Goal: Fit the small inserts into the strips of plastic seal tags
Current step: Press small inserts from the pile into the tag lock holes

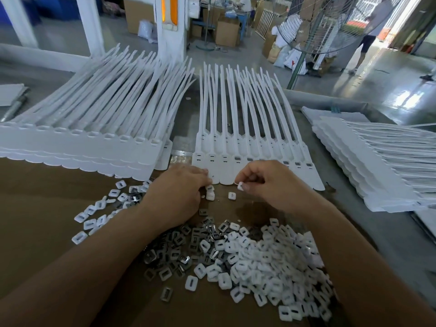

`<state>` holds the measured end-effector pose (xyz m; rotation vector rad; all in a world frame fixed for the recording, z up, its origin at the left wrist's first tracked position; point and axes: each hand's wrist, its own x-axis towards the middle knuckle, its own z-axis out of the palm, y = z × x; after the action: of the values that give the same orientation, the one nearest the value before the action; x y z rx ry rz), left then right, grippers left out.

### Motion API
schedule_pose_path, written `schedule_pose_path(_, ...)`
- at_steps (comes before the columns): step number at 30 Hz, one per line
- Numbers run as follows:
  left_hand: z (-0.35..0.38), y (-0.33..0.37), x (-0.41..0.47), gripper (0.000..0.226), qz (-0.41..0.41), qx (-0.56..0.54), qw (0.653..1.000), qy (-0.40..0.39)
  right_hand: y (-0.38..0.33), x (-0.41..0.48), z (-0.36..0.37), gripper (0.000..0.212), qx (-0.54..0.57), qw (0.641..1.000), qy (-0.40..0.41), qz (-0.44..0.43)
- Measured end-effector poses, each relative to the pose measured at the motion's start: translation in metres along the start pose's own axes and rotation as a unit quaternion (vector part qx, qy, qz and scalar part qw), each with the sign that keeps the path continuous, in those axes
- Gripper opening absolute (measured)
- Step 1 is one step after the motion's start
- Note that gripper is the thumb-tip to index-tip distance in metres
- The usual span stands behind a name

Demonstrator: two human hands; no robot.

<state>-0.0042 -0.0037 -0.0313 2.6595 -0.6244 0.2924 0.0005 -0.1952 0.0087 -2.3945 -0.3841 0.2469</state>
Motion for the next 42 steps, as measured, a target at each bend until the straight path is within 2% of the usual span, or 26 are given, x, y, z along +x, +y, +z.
schedule_pose_path(6, -0.004, 0.000, -0.002, 0.036, 0.032, -0.009, 0.999, 0.006, 0.010, 0.037, -0.011, 0.018, -0.001, 0.996, 0.090, 0.020)
schedule_pose_path(10, -0.003, 0.000, -0.002, 0.039, 0.018, 0.000, 1.000, 0.014, 0.016, 0.058, -0.005, 0.013, 0.024, 0.989, 0.138, 0.047)
schedule_pose_path(14, -0.003, 0.000, -0.002, 0.035, 0.022, -0.002, 1.000, 0.022, 0.020, 0.067, 0.003, 0.014, 0.025, 0.987, 0.142, 0.070)
schedule_pose_path(18, -0.002, -0.001, -0.002, 0.036, 0.016, -0.003, 1.000, 0.017, 0.020, 0.073, 0.003, 0.015, -0.031, 0.988, 0.133, 0.072)
schedule_pose_path(23, -0.002, 0.000, -0.003, 0.032, 0.021, -0.009, 1.000, 0.021, 0.022, 0.079, 0.009, 0.027, -0.074, 0.983, 0.148, 0.076)
schedule_pose_path(26, -0.002, 0.000, -0.002, 0.032, 0.023, -0.006, 0.999, 0.023, 0.027, 0.081, 0.010, 0.018, -0.051, 0.981, 0.170, 0.084)
schedule_pose_path(28, -0.001, -0.001, -0.002, 0.032, 0.023, -0.004, 1.000, 0.021, 0.029, 0.081, 0.009, 0.020, -0.044, 0.979, 0.177, 0.093)
schedule_pose_path(33, 0.002, -0.004, -0.002, 0.038, 0.008, 0.000, 1.000, -0.002, 0.021, 0.087, 0.004, 0.016, -0.054, 0.977, 0.165, 0.122)
schedule_pose_path(35, 0.002, -0.004, -0.002, 0.039, 0.007, 0.001, 1.000, -0.001, 0.020, 0.092, 0.003, 0.006, -0.060, 0.976, 0.156, 0.141)
schedule_pose_path(39, 0.002, -0.003, -0.002, 0.041, 0.009, 0.005, 1.000, 0.001, 0.021, 0.100, 0.003, 0.014, -0.065, 0.973, 0.151, 0.165)
schedule_pose_path(42, 0.001, -0.003, -0.002, 0.043, 0.006, 0.007, 1.000, -0.008, 0.024, 0.096, 0.005, 0.008, -0.083, 0.973, 0.165, 0.141)
